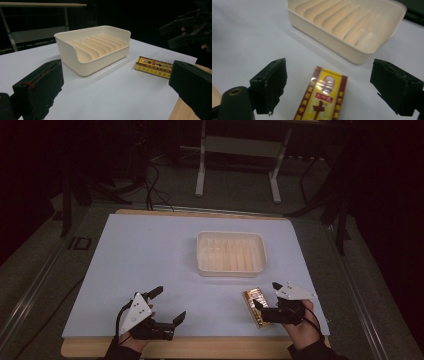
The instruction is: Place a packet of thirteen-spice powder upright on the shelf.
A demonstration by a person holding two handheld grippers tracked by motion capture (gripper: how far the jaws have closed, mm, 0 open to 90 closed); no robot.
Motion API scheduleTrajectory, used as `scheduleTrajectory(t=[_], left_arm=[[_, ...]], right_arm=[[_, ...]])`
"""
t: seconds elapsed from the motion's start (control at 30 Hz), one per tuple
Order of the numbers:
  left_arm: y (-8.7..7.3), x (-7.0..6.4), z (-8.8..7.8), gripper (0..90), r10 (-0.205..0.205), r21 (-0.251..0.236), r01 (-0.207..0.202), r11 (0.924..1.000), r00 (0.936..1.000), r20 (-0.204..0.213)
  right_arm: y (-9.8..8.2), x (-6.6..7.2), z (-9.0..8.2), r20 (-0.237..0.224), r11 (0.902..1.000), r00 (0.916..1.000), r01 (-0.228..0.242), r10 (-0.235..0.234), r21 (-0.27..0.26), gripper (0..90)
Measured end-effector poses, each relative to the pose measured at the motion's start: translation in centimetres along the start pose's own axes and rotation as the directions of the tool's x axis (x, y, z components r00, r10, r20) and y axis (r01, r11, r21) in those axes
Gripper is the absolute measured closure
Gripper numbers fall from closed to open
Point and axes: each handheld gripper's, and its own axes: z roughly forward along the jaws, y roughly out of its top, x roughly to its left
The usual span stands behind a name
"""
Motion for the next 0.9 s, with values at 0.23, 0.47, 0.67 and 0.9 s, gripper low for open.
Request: scheduleTrajectory(t=[0.23,0.47,0.67,0.9], left_arm=[[0.0,0.1,0.0,0.6,-0.011,0.001,0.011,0.9999,0.9999,0.006],[0.0,0.1,0.0,0.7,-0.009,0.005,0.009,0.9999,0.9999,0.007],[0.0,0.1,0.0,0.6,-0.009,0.006,0.009,0.9999,0.9999,0.008],[0.0,0.1,0.1,0.6,-0.008,0.008,0.008,0.9999,0.9999,0.009]], right_arm=[[-0.9,0.1,1.8,0.047,0.9979,0.9968,-0.063,0.064,-0.013,10.6],[-2.0,0.4,3.4,0.044,0.9942,0.9945,-0.097,0.095,0.045,13.5],[-2.4,0.2,4.1,0.036,0.9873,0.9901,-0.138,0.136,0.078,14.7],[-2.9,0.5,4.7,0.052,0.9797,0.9861,-0.163,0.158,0.117,19.3]])
